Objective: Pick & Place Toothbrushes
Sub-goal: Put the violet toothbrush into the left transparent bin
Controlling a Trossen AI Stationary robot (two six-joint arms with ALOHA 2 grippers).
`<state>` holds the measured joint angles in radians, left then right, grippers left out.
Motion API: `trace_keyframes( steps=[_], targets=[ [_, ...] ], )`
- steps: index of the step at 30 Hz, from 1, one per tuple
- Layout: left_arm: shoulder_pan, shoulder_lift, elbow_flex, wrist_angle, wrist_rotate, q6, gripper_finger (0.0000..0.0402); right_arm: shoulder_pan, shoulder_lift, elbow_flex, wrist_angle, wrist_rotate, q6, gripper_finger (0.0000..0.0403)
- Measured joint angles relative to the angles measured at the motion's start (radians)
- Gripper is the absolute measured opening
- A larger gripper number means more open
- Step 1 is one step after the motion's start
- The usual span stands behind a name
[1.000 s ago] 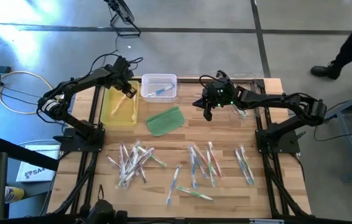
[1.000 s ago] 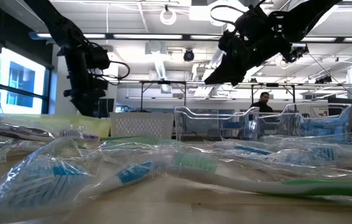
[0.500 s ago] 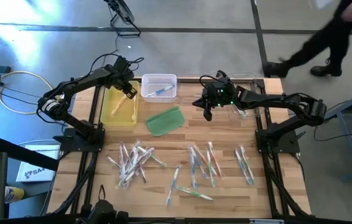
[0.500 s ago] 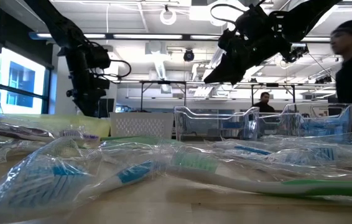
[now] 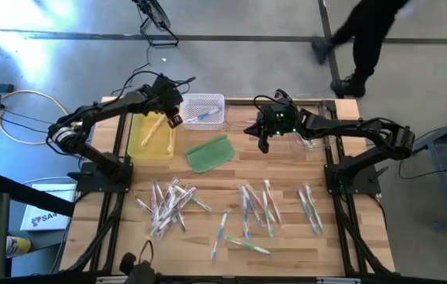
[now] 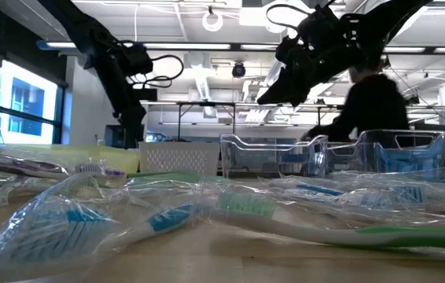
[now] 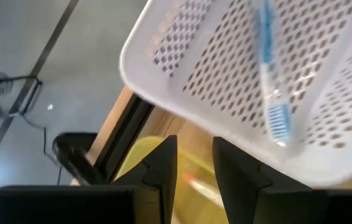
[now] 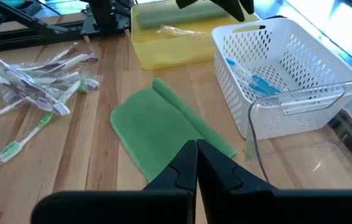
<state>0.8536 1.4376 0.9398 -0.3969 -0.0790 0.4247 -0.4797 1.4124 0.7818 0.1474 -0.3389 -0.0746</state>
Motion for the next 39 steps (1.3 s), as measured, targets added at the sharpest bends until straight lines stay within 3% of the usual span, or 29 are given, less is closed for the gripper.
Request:
trace_keyframes(
  steps=[9,18,26,39],
  targets=[
    [-0.012,-0.078,0.0,0.002,0.175,0.059,0.0097,0.0,0.0,0.0,0.0,0.0,0.003,0.0002],
    [-0.065,-0.194,-0.004,0.013,0.193,0.109,0.0097,0.0,0.0,0.0,0.0,0.0,0.003,0.0002],
    [-0.182,-0.365,-0.207,0.223,0.193,0.075,0.0097,0.0,0.0,0.0,0.0,0.0,0.003,0.0002],
    [-0.405,-0.756,-0.413,0.224,0.194,0.172,0.0097,0.002,0.0,0.0,0.021,0.0,0.003,0.0002]
  ],
)
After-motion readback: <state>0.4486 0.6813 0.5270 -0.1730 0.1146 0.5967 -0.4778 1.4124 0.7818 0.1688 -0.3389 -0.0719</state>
